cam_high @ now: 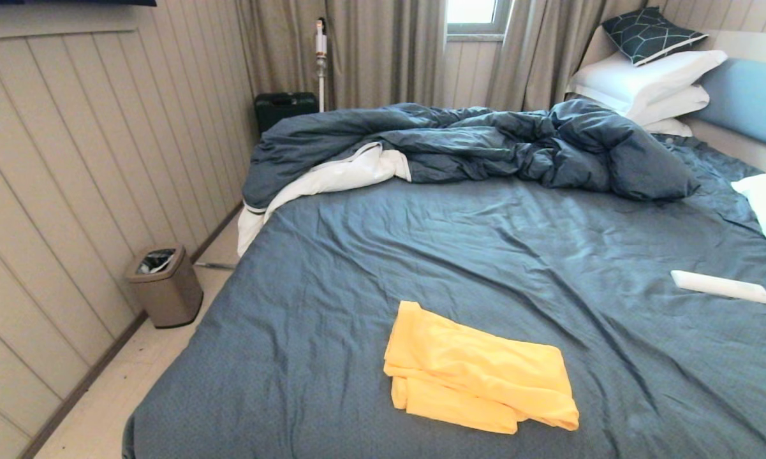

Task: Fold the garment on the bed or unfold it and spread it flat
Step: Unford the yellow T-shirt

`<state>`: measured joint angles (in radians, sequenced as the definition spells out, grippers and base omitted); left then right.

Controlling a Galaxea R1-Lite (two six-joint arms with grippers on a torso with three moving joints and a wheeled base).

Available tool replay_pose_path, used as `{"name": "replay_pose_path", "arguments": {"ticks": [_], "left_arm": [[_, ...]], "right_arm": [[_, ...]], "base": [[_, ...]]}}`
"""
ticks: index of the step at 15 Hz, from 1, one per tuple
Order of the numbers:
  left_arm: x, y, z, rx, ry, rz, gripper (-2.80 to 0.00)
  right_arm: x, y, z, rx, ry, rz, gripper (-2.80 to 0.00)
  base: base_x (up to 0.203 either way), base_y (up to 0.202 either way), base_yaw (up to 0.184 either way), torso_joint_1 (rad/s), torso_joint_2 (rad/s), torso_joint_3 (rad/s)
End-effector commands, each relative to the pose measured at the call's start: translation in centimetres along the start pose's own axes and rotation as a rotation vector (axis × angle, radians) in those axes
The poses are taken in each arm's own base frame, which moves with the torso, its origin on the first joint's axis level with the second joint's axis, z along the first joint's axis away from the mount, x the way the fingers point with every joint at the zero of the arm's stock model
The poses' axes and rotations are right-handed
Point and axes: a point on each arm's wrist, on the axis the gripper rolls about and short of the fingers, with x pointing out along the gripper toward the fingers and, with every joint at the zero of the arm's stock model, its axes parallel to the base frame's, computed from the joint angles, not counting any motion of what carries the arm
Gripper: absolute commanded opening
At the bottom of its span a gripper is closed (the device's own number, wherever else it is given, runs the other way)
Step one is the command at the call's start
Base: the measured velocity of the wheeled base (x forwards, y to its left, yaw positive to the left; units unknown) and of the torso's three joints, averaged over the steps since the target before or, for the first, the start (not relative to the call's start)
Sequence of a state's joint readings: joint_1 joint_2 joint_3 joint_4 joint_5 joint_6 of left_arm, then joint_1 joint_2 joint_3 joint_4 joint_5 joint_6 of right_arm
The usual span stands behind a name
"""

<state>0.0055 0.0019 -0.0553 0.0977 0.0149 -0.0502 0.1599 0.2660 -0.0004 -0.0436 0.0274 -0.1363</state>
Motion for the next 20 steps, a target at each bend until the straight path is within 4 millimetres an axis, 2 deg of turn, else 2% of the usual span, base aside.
{"name": "replay_pose_path", "arguments": {"ticks": [1,2,11,20], "left_arm": [[0.01,0.0,0.0,0.0,0.002,0.001,-2.8],[0.01,0.0,0.0,0.0,0.002,0.001,-2.8],[0.01,0.0,0.0,-0.002,0.002,0.001,-2.8],[0.01,0.0,-0.04,-0.002,0.005,0.001,-2.8]], "right_arm": [[0.03,0.0,-0.05,-0.01,0.004,0.032,-2.8],[0.02,0.0,-0.08,-0.014,0.001,0.071,-2.8],[0.01,-0.02,-0.12,0.019,0.003,0.075,-2.8],[0.04,-0.02,-0.09,0.083,0.021,-0.074,-2.8]], "base": [[0.0,0.0,0.0,0.0,0.0,0.0],[0.0,0.0,0.0,0.0,0.0,0.0],[0.0,0.0,0.0,0.0,0.0,0.0],[0.0,0.0,0.0,0.0,0.0,0.0]]}}
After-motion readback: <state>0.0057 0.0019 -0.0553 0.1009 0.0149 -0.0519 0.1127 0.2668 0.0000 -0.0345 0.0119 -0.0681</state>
